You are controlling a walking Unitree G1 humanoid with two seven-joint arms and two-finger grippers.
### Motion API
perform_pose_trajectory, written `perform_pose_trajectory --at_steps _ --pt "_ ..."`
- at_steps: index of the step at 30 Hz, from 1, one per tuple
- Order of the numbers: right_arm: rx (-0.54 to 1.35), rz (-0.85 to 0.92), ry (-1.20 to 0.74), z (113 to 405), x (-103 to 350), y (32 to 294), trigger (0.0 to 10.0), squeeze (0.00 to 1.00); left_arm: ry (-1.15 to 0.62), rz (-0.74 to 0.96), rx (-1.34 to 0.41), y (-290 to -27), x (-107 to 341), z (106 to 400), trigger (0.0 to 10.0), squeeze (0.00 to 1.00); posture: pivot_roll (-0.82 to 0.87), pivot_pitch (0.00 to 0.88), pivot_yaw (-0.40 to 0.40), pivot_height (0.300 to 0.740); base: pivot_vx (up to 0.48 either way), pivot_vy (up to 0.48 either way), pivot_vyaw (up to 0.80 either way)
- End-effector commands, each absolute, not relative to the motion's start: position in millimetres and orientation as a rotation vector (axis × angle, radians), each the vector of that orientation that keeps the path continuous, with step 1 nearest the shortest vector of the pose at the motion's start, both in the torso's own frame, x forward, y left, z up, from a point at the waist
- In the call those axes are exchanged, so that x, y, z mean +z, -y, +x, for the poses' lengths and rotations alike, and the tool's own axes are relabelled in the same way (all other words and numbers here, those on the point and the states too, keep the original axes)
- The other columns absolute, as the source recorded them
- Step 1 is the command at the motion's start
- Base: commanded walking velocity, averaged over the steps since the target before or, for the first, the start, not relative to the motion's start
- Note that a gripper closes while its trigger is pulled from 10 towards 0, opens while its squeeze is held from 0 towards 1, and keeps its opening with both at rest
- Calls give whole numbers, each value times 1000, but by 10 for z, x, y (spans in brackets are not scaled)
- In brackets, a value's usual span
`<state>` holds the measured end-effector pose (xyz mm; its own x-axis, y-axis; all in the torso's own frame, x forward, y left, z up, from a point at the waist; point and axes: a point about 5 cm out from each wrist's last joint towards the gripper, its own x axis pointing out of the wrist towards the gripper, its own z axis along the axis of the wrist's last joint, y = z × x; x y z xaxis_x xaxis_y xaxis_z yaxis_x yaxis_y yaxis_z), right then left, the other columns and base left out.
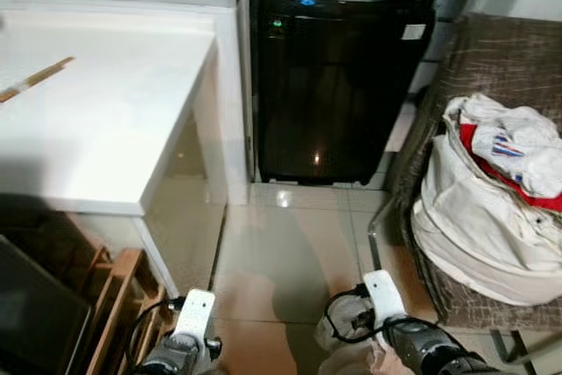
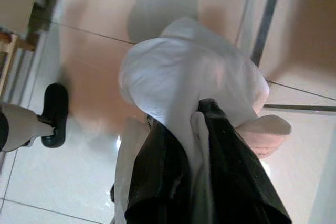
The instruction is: Clothes washing
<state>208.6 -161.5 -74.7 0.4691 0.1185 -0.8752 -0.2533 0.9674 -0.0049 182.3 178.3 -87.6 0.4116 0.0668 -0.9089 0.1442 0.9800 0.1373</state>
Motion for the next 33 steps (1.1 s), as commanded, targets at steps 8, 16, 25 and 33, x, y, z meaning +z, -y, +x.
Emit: perform_pose_trajectory --at_steps 8,16,25,33 --pt "238 -95 -1028 2172 -698 1572 10000 0 -1109 219 -50 -1816 -857 1855 10000 0 -17 7 -26 740 0 0 0" --pt "124 100 -1072 2160 -708 1527 10000 0 -1153 58 72 -1852 -884 1791 10000 0 -23 9 -20 740 0 0 0" --pt "18 260 -1109 2156 -713 1456 10000 0 -1193 -210 235 -1875 -905 1734 10000 0 -40 59 -14 740 0 0 0" --pt "32 214 -1115 2120 -736 1430 10000 0 -1197 -150 169 -1844 -917 1715 10000 0 -52 93 -20 740 0 0 0"
